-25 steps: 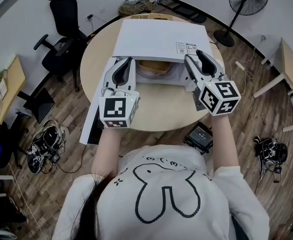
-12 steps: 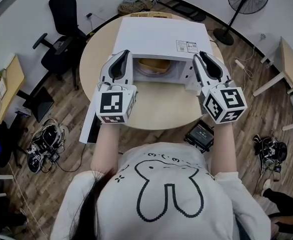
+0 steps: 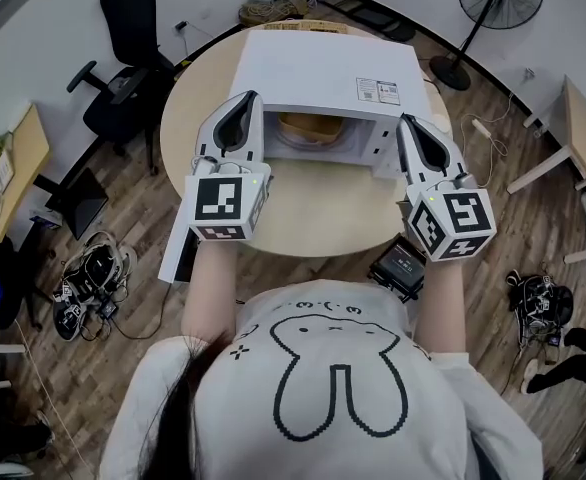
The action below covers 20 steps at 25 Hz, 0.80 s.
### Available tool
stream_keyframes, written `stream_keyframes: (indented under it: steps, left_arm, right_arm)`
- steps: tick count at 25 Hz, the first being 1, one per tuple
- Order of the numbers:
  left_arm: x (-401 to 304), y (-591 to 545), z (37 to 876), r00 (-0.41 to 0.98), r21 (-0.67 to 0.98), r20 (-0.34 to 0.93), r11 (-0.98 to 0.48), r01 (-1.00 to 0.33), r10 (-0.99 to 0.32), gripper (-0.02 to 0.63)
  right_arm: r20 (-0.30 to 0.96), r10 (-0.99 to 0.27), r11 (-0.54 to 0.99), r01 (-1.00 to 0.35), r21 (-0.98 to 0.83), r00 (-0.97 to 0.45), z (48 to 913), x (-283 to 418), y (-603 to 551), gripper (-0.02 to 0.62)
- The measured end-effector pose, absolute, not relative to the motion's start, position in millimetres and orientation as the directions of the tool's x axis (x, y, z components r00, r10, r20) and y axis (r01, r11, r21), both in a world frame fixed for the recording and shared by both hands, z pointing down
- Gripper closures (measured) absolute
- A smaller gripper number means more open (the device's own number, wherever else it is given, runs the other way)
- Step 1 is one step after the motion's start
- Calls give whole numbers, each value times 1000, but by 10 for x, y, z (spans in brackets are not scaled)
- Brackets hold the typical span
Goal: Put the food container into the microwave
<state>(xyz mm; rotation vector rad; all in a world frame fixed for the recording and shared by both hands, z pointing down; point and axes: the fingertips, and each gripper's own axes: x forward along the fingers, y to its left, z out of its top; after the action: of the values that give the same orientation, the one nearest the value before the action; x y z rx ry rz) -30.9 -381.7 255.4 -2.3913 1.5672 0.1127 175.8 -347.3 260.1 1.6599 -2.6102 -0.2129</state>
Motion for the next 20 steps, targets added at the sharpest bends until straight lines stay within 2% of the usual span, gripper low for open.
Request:
stream_keyframes:
  steps: [20]
  left_arm:
    - [-226,-3754,2406,443,-219,-240,-397,-891,-863,598]
  right_arm:
    - [-62,-895,425,-886,184,-442,2481,1722,-3466,566]
